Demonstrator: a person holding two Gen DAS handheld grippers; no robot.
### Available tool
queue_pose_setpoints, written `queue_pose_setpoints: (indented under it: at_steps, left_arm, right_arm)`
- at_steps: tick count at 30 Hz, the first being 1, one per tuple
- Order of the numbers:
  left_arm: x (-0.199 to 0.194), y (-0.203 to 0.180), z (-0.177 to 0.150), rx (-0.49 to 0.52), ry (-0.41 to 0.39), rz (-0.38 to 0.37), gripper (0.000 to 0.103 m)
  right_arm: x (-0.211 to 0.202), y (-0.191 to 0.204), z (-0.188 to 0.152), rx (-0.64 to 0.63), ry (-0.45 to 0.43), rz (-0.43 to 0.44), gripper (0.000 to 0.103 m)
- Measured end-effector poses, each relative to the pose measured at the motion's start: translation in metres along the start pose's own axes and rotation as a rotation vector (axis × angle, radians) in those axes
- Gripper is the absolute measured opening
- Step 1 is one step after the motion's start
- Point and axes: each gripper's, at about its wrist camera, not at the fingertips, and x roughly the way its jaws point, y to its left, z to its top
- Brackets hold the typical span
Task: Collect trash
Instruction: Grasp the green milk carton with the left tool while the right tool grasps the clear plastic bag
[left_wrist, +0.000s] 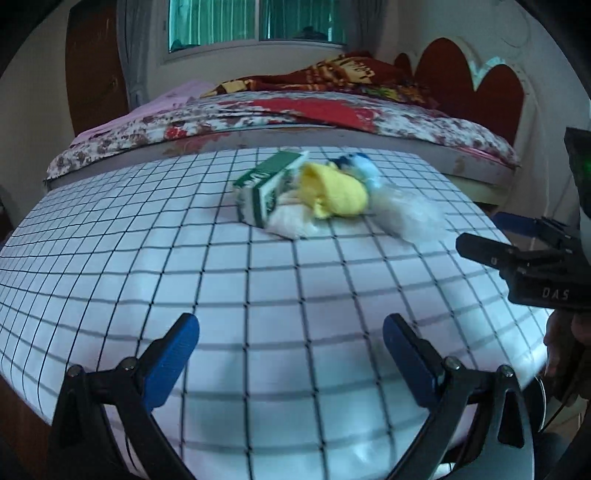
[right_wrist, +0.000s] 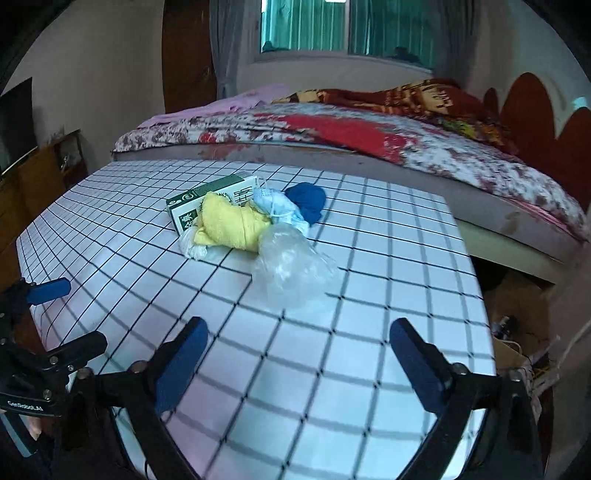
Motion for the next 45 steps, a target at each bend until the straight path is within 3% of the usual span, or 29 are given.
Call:
queue_pose_setpoints:
  at_steps: [4,10,12,21,22,23,28,30,35,40,45]
  left_arm:
    - [0.025,0.014,0.021,-0.002,0.000,-0.004,0.093]
    - [0.062,0.028,0.056,-0.001,0.013,-0.023,0.086]
    - [0.073,0.029,0.066,0.010,0.021,-0.030,0.083]
    - [0.112,0.042,0.090,0.001,0.055,-0.073,0.061]
    - [0.114,0.043,0.090,0.004,0.061,-0.078,0.053]
    - [0.114,0.044,0.091,0.000,0.063,-0.084,0.046]
    - [0.092,0.039,0.085,0.036,0.023,-0.060,0.044]
    - [0.084,0.038,0.079,0.046,0.004,-0.025,0.043]
    - [0.067,0.056,0.065,-0.045,-0.015,0.014,0.042]
    - [0.041,0.064,0.046,-0.092,-0.051,0.042,0.041]
    - [0.019,0.062,0.031,-0.121,-0.076,0.053,0.040]
  right_arm:
    - [0.030,0.002,0.016,-0.007,0.019,0.019,0.090]
    - [0.067,-0.003,0.029,0.003,0.067,0.045,0.069]
    - [0.075,-0.006,0.032,0.002,0.078,0.047,0.057]
    - [0.100,-0.026,0.044,0.046,0.107,0.021,0.055]
    - [0.100,-0.025,0.043,0.044,0.109,0.021,0.055]
    - [0.100,-0.024,0.042,0.043,0.113,0.021,0.055]
    - [0.097,-0.024,0.040,0.047,0.114,0.028,0.055]
    - [0.093,-0.022,0.037,0.048,0.116,0.029,0.048]
    - [0.081,-0.017,0.031,0.046,0.106,0.035,0.044]
    - [0.062,-0.016,0.025,0.054,0.072,0.049,0.037]
    - [0.038,-0.015,0.017,0.068,0.033,0.056,0.036]
